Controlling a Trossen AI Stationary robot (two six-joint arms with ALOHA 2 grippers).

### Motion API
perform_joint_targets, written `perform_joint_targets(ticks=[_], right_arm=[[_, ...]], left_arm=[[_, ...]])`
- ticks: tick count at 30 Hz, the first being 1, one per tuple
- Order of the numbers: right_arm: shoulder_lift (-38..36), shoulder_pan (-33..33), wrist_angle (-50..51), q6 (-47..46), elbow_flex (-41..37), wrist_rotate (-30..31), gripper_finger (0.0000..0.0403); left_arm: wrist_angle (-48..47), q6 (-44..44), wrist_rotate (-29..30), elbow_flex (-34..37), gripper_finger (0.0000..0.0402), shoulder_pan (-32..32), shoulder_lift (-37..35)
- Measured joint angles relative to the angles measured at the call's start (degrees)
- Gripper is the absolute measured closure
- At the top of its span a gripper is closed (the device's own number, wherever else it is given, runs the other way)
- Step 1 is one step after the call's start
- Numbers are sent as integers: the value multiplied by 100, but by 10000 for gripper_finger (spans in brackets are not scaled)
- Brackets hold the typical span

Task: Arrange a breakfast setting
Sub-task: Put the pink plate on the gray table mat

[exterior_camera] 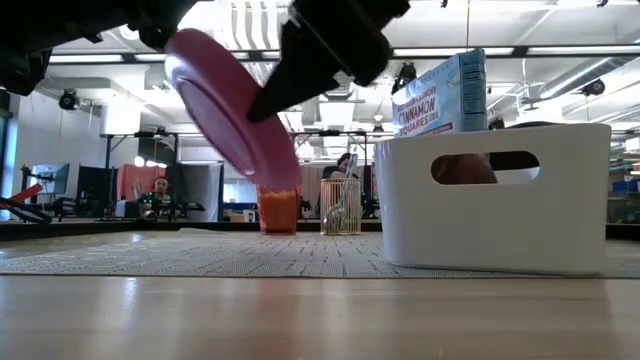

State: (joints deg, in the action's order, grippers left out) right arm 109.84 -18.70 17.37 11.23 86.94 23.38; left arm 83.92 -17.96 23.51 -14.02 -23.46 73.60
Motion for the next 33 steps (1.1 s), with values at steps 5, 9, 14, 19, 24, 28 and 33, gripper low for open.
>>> perform_joint_targets(ticks=[5, 9, 14, 19, 24, 28, 33], right_arm=[[231, 81, -88, 29, -3, -109, 391], [306, 162, -90, -114, -7, -101, 391], [317, 175, -99, -237, -7, -140, 390], [340, 214, -103, -549, -7, -708, 390], [464, 225, -100, -715, -7, -880, 390], [538, 223, -134, -712, -4, -874, 390], [544, 225, -136, -690, -2, -877, 389]], left_arm=[[8, 0, -1, -4, 239, -28, -27], [6, 0, -2, -5, 239, -54, -48], [4, 0, -2, -7, 239, -66, -52], [4, 0, -2, -7, 239, -74, -52], [4, 2, -4, -7, 239, -76, -52], [2, 24, -2, -7, 239, -84, -52], [2, 26, -4, -7, 239, -90, -52]])
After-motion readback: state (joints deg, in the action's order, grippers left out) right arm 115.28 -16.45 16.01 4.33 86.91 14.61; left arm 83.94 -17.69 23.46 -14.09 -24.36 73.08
